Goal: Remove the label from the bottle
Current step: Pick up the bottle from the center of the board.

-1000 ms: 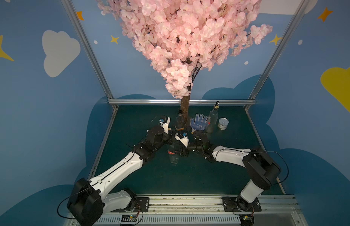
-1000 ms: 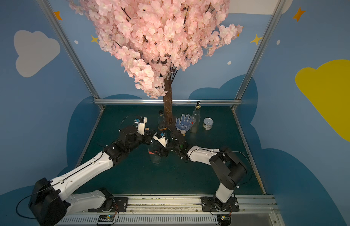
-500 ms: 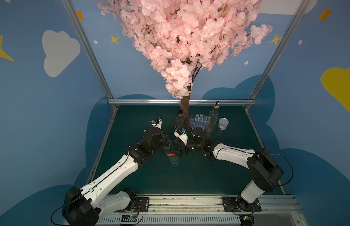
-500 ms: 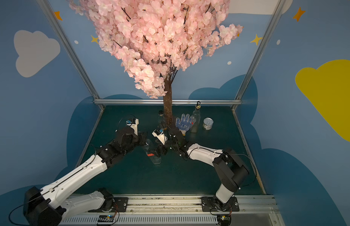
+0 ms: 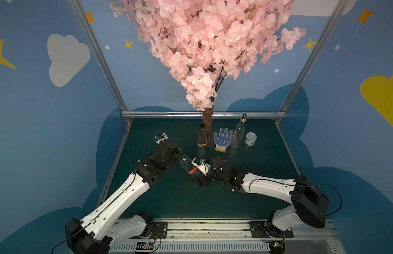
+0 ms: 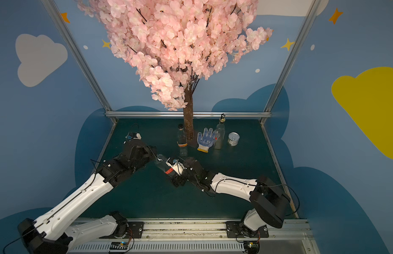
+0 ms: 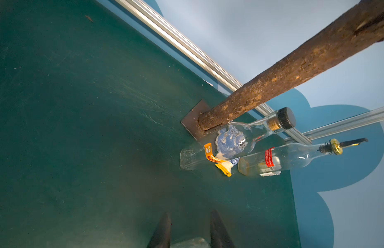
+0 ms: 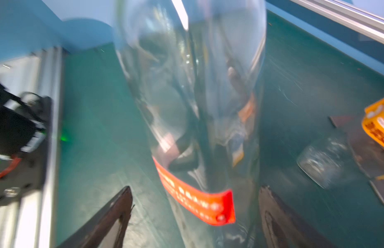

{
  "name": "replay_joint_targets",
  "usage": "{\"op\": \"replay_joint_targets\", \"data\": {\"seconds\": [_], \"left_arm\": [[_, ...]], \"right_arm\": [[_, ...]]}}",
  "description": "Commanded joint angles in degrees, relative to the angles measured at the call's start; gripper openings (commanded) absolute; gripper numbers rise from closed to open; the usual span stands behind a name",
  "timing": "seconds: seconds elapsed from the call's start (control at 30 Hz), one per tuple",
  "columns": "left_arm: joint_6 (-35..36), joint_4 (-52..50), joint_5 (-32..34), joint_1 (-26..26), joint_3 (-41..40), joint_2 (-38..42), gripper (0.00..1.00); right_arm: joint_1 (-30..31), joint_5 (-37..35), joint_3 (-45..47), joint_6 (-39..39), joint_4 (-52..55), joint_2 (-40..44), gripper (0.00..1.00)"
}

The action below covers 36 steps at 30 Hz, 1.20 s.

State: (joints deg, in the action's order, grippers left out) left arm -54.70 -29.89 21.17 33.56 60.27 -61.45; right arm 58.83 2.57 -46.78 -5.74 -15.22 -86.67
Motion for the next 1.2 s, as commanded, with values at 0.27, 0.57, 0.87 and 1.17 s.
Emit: {"op": "replay_joint_targets", "data": {"seconds": [0.27,0.57,0.87,1.17], "left_arm": [[-8.29,-1.14,-3.54,-1.57,1.94,3.18,0.02],[-11.53,0.90,-7.06,-2.95,-0.95,4.66,0.02],[-13.15,2.81,-10.35,-4.90,-3.34,5.89,0.02],[-9.51,6.10,-12.57,-5.43,-4.11,5.92,0.02]], "right_arm": [[2.56,-20.89,2.93,-9.22,-14.86,-6.47,0.91],[4.51,-27.47,3.43,-15.10,-28.01,-11.13,0.85],[5.05,-25.67,3.90,-16.16,-30.02,-11.35,0.47],[4.98,-22.30,3.50,-14.69,-25.39,-8.94,0.00]]}}
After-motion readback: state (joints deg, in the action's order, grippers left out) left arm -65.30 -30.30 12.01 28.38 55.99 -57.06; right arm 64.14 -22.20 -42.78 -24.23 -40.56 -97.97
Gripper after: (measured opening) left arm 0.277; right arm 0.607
